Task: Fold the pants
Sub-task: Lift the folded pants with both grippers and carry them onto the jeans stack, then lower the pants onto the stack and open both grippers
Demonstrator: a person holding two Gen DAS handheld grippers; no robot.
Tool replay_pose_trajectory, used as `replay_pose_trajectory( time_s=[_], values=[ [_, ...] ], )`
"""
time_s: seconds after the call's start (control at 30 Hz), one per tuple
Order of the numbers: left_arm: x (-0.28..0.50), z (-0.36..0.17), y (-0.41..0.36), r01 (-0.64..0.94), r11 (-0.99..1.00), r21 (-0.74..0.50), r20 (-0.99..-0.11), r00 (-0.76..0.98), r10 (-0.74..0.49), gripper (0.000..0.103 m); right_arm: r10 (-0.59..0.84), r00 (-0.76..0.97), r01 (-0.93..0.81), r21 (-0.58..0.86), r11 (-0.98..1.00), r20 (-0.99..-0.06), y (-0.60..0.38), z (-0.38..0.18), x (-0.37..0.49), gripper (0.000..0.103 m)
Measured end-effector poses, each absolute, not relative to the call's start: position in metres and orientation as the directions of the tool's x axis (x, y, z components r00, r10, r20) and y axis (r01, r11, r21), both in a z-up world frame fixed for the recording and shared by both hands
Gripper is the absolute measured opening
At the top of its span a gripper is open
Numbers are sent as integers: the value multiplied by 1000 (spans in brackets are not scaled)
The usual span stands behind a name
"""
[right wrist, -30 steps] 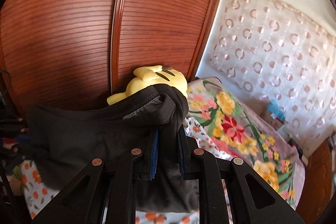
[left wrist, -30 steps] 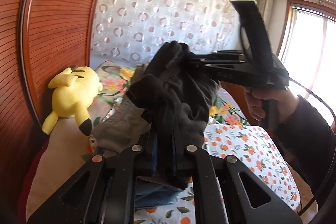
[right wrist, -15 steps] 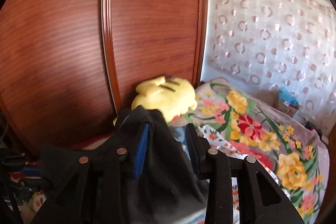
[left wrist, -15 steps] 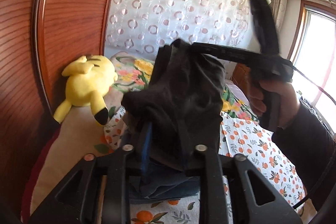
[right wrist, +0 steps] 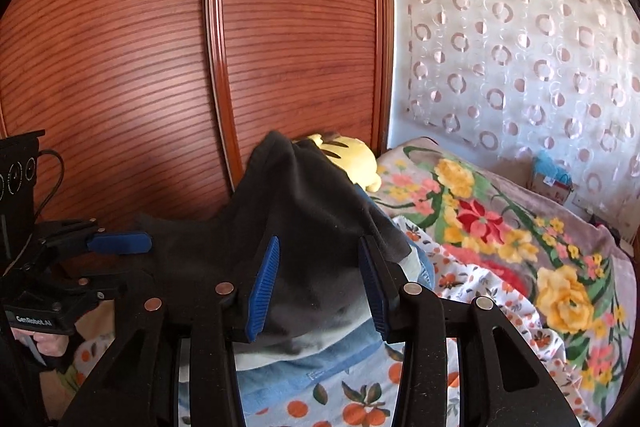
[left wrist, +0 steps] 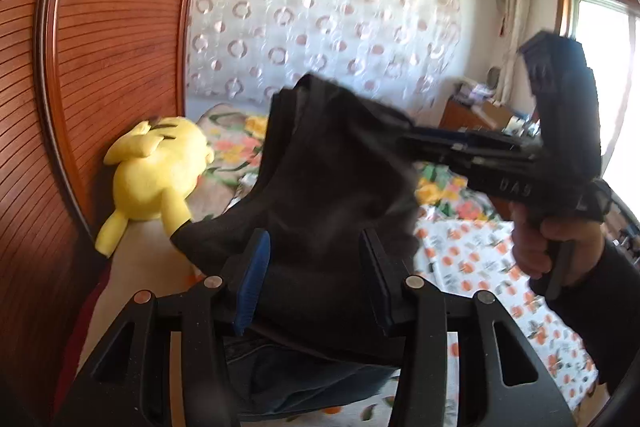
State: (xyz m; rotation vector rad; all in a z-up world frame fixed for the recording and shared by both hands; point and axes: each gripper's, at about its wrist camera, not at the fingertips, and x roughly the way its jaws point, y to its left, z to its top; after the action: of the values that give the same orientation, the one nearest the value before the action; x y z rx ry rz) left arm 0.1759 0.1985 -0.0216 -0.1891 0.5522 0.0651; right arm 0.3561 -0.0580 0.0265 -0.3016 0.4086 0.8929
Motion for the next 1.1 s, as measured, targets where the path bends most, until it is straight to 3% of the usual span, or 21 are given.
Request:
replay_pose_trajectory(
  time_s=[0.3, 0.77, 0.93, 1.0, 1.1],
  values=[
    [181, -38, 207, -146, 976, -165, -573, 819, 26, 47, 627, 600, -739, -46, 672, -497, -32, 21, 400, 43],
    [167, -17, 172, -110, 988, -111, -553, 833, 30, 50, 611, 651, -687, -8, 727, -451, -77, 19, 330, 43],
    [162, -11, 146, -70, 994, -83, -536, 844, 14, 61, 584, 676, -653, 3, 758, -450, -103, 14, 296, 43],
    [161, -10, 133, -50, 996, -73, -529, 849, 4, 72, 572, 685, -640, 3, 769, -450, -114, 13, 282, 43],
    [161, -8, 119, -24, 998, -59, -522, 853, -11, 80, 550, 704, -615, 1, 789, -449, -131, 14, 262, 43]
  ],
)
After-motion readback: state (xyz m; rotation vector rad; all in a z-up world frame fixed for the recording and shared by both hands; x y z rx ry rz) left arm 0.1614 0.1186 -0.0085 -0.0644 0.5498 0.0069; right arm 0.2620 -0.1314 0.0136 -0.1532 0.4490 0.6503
